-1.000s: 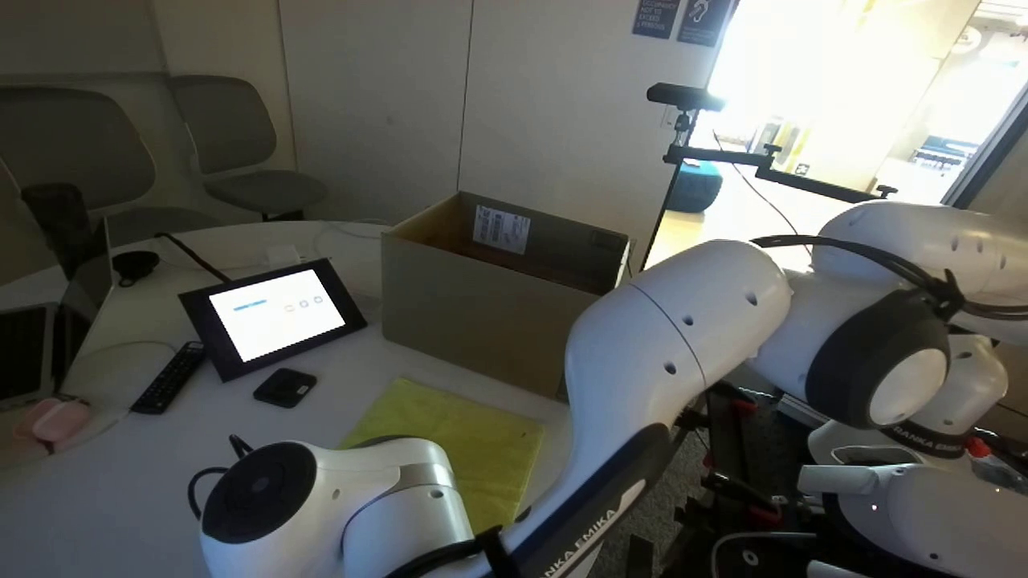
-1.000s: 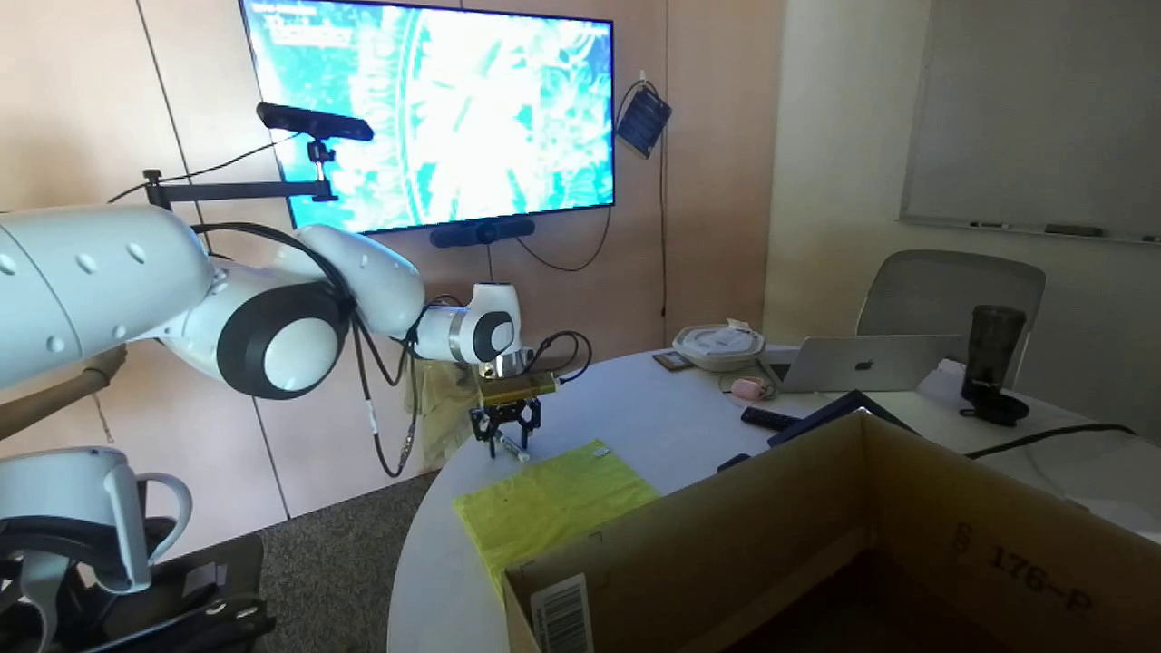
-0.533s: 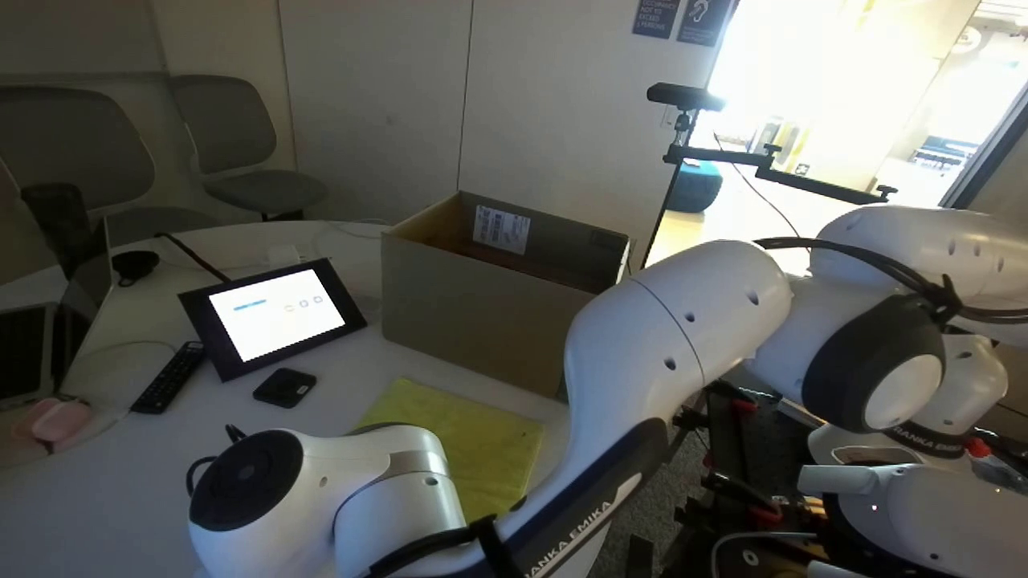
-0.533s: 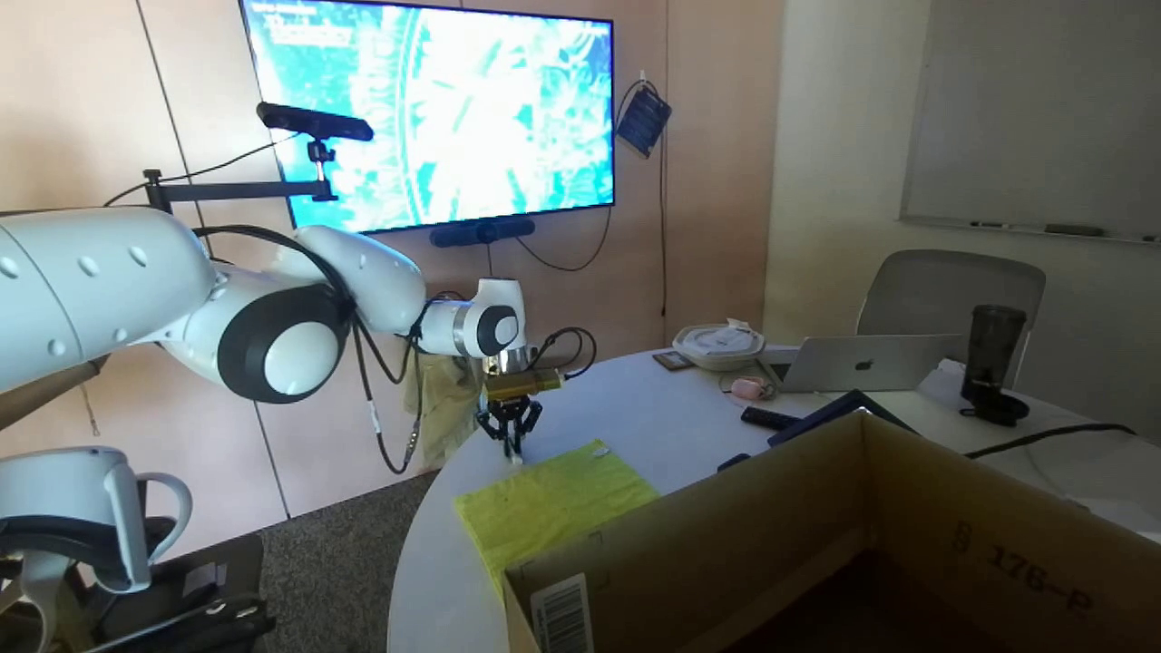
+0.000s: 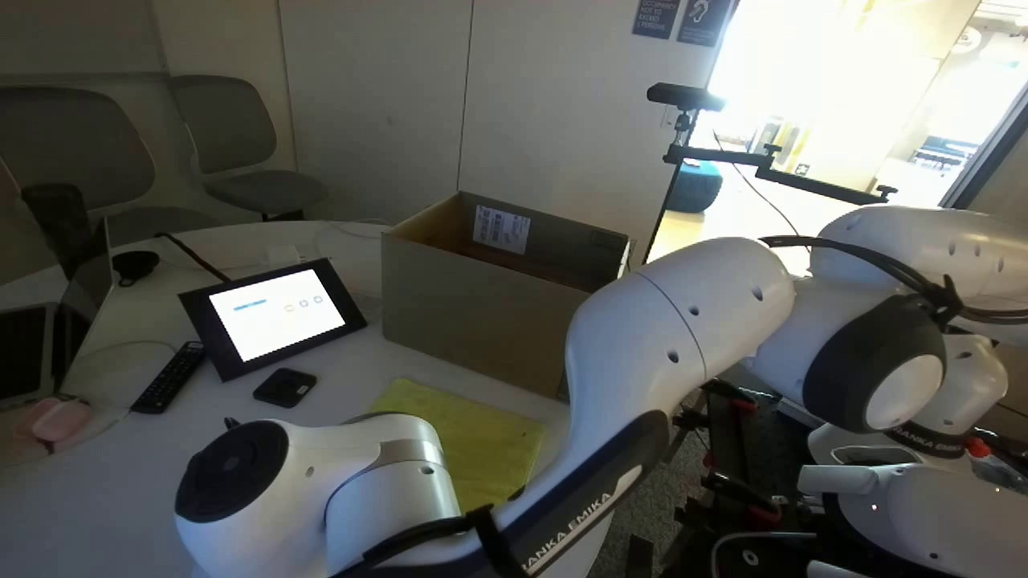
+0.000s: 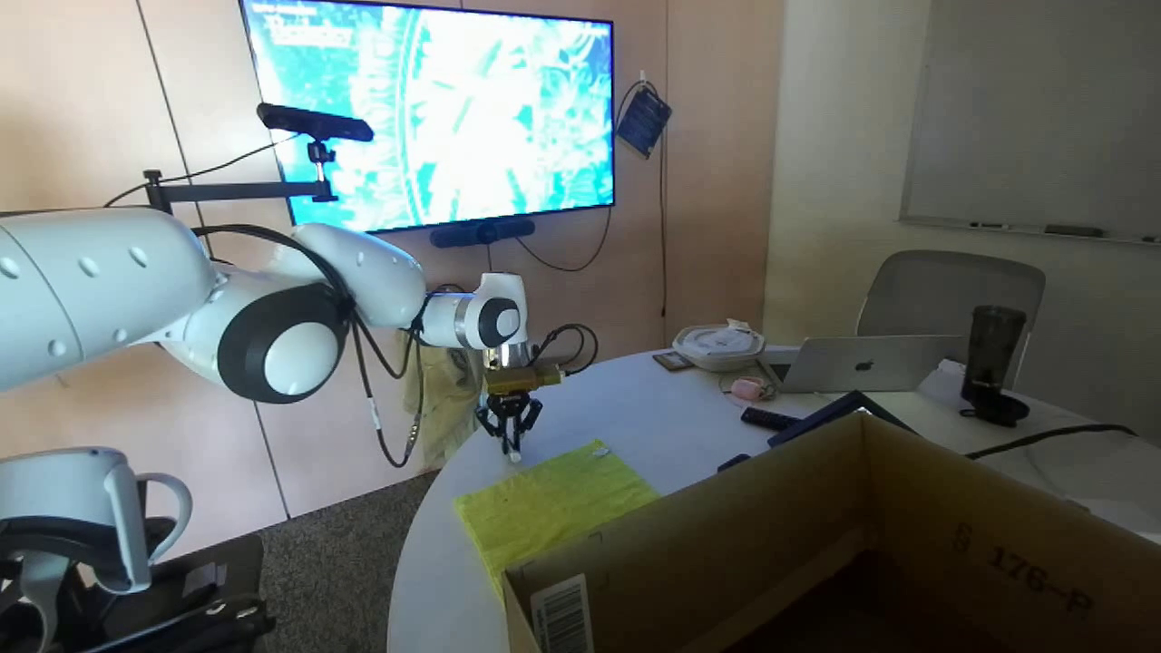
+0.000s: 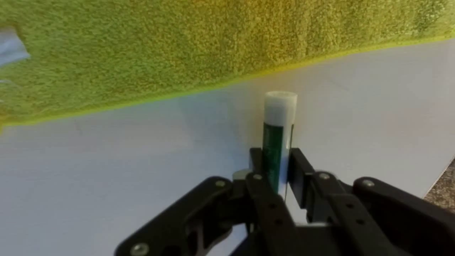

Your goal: Pick up the marker and put it on the cloth and fold the cloth, then pick up the cloth and put it in the box

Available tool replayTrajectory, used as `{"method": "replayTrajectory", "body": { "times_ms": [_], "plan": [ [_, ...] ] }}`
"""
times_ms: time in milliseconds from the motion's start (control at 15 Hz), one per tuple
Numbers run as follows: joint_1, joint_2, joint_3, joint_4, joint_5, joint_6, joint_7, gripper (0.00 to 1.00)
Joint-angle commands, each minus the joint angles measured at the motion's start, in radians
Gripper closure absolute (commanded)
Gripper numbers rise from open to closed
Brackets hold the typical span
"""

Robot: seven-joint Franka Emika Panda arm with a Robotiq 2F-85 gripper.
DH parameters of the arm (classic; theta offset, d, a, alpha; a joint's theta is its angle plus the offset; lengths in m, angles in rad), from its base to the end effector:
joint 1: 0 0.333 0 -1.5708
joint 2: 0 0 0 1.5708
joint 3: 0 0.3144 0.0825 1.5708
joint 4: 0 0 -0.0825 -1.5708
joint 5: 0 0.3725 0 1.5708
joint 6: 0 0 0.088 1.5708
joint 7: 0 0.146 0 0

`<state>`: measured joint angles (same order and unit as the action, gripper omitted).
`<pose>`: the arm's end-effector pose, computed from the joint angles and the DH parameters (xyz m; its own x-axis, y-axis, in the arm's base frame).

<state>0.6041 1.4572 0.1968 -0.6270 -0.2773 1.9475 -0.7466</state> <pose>0.5939 0.4699 0.0245 0.0624 0.9904 -0.1232 0.9964 -0.0689 -0.0494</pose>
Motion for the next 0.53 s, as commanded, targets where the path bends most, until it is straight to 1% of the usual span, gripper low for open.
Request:
{"method": "replayTrajectory", "body": {
  "times_ms": [0, 267, 467],
  "plan": [
    [-0.017, -0.053, 0.013, -0.005, 0.024, -0.043, 0.045, 0.83],
    [-0.053, -0.116, 0.016, -0.036, 0.055, -0.081, 0.139, 0.83],
    [-0.086, -0.159, 0.006, -0.063, 0.072, -0.103, 0.245, 0.82]
  ]
}}
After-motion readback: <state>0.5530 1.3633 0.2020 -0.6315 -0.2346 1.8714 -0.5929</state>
